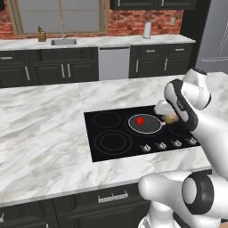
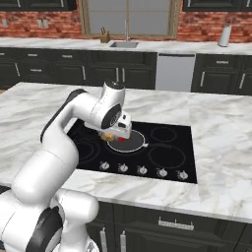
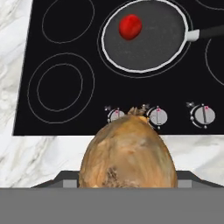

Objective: Place the pan on the center burner on the stove. Then place the tomato and the onion in the pan and turn on the center burner.

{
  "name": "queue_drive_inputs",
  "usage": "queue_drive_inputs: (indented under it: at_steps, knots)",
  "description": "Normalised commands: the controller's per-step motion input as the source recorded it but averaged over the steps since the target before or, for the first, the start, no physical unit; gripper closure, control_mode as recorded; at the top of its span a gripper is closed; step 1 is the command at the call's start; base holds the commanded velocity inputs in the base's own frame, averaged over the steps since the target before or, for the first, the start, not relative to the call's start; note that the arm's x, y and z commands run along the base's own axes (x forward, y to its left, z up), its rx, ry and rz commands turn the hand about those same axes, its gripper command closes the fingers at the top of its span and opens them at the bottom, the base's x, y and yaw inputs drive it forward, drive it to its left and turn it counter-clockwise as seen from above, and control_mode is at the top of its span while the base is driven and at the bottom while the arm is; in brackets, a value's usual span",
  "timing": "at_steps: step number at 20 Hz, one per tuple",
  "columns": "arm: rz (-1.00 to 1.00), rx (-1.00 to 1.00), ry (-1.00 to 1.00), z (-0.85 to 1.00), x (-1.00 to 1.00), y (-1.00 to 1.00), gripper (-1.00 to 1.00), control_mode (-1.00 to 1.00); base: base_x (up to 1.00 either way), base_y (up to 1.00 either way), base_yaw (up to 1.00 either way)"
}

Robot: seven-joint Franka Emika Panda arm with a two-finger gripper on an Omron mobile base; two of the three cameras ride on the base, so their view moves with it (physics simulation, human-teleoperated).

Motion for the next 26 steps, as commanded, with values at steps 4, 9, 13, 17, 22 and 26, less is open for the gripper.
queue_drive_inputs:
  at_steps: [4, 9, 13, 17, 22, 26]
  knots:
    - [0.01, 0.00, 0.06, -0.06, 0.30, -0.05, 1.00, -1.00, 0.00, 0.00, 0.00]
    - [0.06, 0.00, -0.01, -0.30, 0.34, 0.00, 1.00, -1.00, 0.00, 0.00, 0.00]
    - [0.04, -0.01, -0.03, -0.40, 0.22, 0.00, 1.00, -1.00, 0.00, 0.00, 0.00]
    - [0.01, 0.00, -0.04, -0.19, 0.10, 0.00, 1.00, -1.00, 0.00, 0.00, 0.00]
    - [0.00, 0.00, -0.06, -0.05, 0.22, 0.00, 1.00, -1.00, 0.00, 0.00, 0.00]
    - [0.00, -0.01, -0.12, -0.14, 0.25, 0.00, 1.00, -1.00, 0.00, 0.00, 0.00]
